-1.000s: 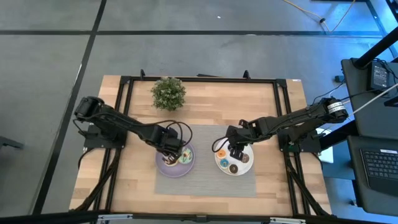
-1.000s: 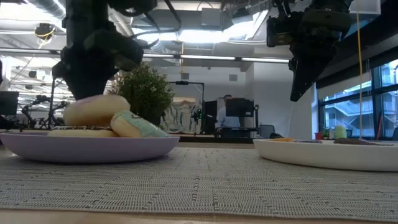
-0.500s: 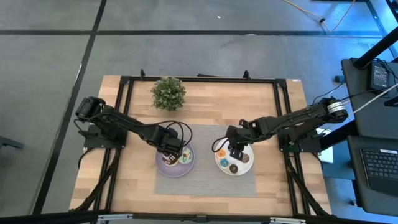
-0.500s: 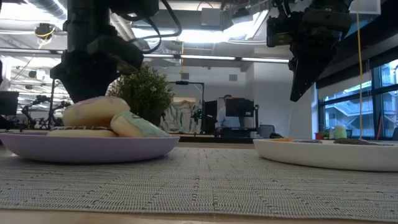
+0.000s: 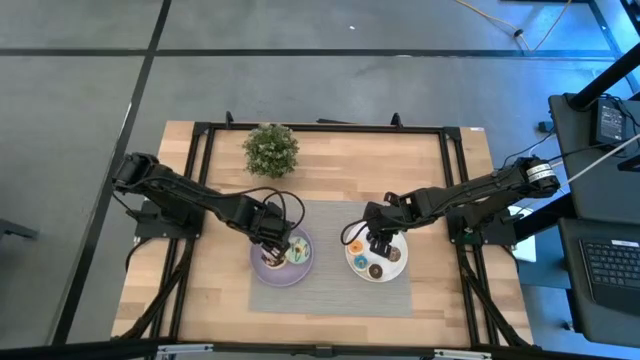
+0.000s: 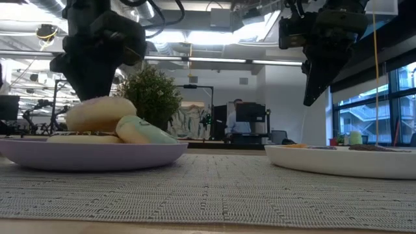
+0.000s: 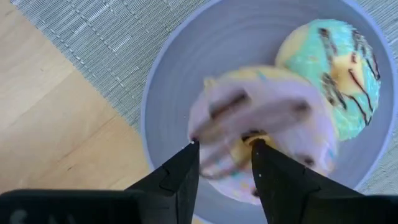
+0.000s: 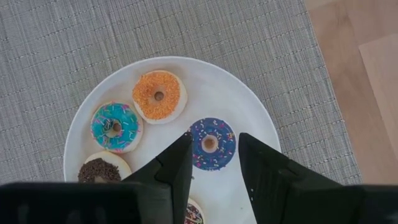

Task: Pick & Place donuts
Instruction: Put the large purple donut on the purple plate

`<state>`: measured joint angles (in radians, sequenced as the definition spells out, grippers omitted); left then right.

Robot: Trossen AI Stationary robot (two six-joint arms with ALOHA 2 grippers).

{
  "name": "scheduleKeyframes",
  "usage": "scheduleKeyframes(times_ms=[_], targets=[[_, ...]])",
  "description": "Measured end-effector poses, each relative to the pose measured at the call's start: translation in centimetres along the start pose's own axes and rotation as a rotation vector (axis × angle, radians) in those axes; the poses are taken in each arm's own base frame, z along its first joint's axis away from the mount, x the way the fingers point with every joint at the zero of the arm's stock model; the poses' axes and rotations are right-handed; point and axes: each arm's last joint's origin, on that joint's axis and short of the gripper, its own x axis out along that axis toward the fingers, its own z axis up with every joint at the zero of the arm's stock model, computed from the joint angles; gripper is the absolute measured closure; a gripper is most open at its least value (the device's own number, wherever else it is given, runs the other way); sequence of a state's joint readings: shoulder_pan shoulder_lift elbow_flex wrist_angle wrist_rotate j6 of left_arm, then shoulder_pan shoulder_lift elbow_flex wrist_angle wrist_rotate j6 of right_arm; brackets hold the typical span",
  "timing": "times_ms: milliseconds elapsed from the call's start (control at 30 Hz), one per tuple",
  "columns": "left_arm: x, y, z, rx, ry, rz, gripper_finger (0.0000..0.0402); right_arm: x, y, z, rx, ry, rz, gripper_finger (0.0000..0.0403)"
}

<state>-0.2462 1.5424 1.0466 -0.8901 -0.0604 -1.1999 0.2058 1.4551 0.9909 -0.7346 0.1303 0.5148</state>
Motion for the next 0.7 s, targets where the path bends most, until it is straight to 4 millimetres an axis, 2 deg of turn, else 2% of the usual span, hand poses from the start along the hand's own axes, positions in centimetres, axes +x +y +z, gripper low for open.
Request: scheduleKeyframes(times_ms=[400, 533, 600, 700], targets=[[-2.6, 1.0, -0.3, 0.035, -0.082, -0.027, 0.0264, -0.3, 0.0, 0.0, 0.000, -0.010, 0.007, 0.0271], [-4.8, 1.0, -0.4, 0.099, -0.221, -0.142, 0.0264, -2.5, -0.2, 0.1, -0.011, -0.095, 0.070, 0.0271], [-6.4, 0.8, -0.3, 0.175, -0.349, -0.220, 0.0265, -4.3, -0.6, 0.0, -0.018, -0.157, 0.102, 0.0271], [-8.9, 1.6, -0.2, 0.255, -0.529, -0.269, 0.0267, -7.1, -1.3, -0.5, -0.061, -0.285, 0.103, 0.0271]])
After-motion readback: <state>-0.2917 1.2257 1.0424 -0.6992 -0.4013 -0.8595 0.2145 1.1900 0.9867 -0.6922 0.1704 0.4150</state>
